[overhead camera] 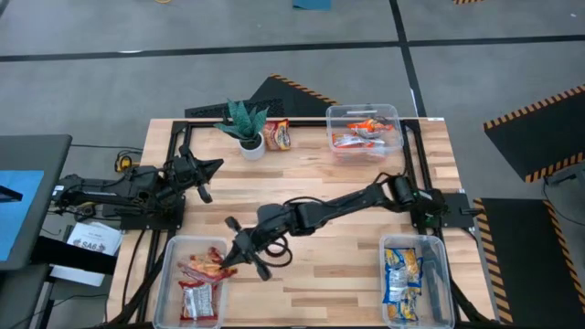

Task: Sort Maruchan noodles
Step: Put the red noodle pack into the bottom left transparent bin

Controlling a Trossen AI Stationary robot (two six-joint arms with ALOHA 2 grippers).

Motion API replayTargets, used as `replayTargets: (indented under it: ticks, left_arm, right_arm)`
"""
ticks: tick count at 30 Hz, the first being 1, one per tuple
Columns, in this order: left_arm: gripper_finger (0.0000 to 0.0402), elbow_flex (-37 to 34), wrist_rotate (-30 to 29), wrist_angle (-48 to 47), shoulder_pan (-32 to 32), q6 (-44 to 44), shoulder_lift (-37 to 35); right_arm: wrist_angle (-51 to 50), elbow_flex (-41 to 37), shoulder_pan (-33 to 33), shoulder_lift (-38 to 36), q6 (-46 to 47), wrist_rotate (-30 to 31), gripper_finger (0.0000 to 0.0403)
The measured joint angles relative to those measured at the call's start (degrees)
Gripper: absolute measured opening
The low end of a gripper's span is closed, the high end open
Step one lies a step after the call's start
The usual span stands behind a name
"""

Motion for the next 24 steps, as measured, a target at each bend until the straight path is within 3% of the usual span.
replayTargets:
  ticks: [6,10,21,24]
  left_arm:
    - [0.0,0.0,0.0,0.0,0.0,0.0,0.0]
    - [0.0,0.0,0.0,0.0,0.0,0.0,0.0]
    - [0.0,0.0,0.0,0.0,0.0,0.0,0.0]
    - [0.0,0.0,0.0,-0.3,0.0,0.0,0.0]
  right_arm:
    - [0.3,7.4,-0.5,4.8,1.2,-1.9,0.0007]
    - [0.2,9.7,-1.0,7.2,4.8,-1.8,0.0028]
    - [-2.4,10.2,-3.3,6.2,7.6,-0.4,0.0193]
    - [-11.2,10.2,-4.2,3.0,6.4,-0.5,0.0227]
